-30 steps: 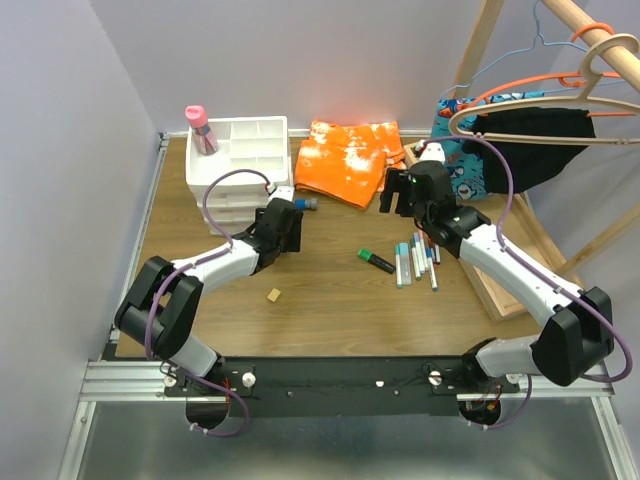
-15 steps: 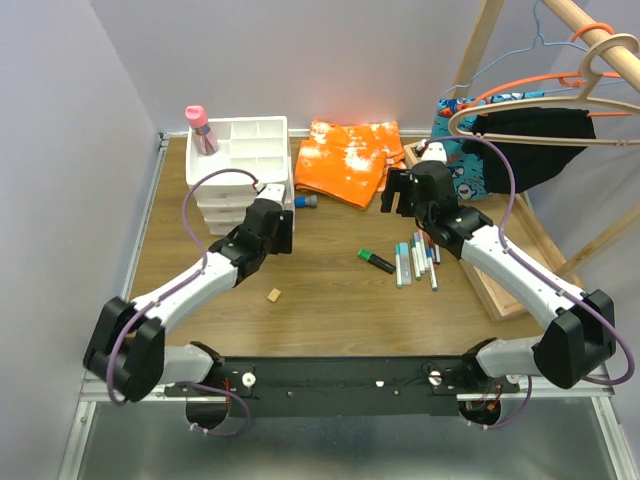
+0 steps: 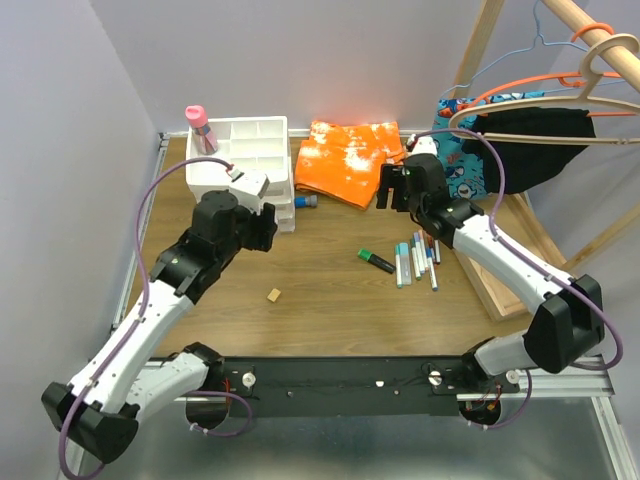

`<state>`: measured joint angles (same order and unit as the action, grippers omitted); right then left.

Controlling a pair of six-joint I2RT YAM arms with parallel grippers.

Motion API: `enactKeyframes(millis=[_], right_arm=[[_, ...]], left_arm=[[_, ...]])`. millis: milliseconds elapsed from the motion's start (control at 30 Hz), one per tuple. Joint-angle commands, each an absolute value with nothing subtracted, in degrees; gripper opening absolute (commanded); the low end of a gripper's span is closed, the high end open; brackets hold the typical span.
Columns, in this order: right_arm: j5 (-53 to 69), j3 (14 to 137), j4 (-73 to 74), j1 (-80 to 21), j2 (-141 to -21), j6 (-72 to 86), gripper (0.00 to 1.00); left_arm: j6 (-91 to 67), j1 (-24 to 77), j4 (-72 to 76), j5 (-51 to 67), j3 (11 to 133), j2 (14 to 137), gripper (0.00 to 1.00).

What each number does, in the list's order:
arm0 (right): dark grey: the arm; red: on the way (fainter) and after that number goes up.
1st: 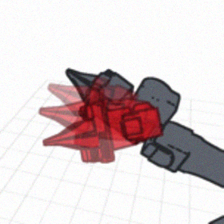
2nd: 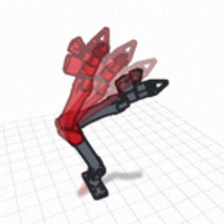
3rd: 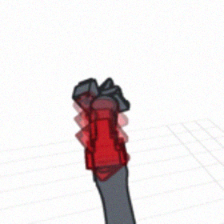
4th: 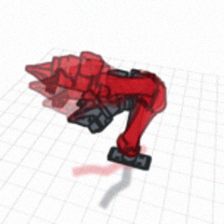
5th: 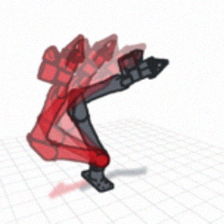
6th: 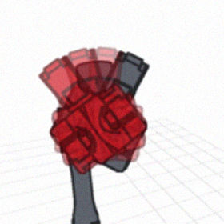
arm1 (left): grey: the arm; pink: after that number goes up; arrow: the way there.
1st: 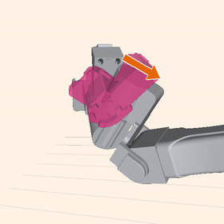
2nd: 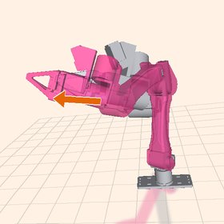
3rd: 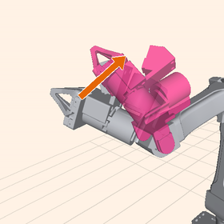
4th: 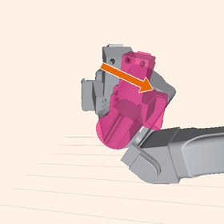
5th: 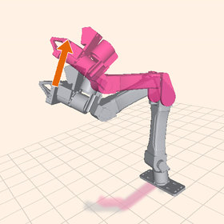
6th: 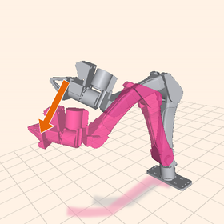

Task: Sort the stationery into containers
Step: Pick up the stationery from the center of the board, then place the stationery in the storage box.

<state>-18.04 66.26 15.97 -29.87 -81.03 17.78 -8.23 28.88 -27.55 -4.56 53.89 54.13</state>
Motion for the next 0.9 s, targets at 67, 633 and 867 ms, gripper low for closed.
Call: enactKeyframes(millis=[67, 633, 867], right_arm=[[-15.8, 69.5, 14.2, -29.4, -83.9, 16.7, 0.87], [-11.5, 73.5, 14.4, -29.4, -89.3, 17.4, 0.85], [-11.1, 72.5, 14.4, -29.4, -88.3, 18.0, 0.86]], left_arm=[[3.0, 25.7, -32.5, -2.2, 64.2, 49.7, 0.56], [8.8, 6.4, -27.2, 3.9, 80.3, 64.2, 0.52], [6.9, 1.8, -31.8, 5.4, 86.7, 73.5, 0.52]])
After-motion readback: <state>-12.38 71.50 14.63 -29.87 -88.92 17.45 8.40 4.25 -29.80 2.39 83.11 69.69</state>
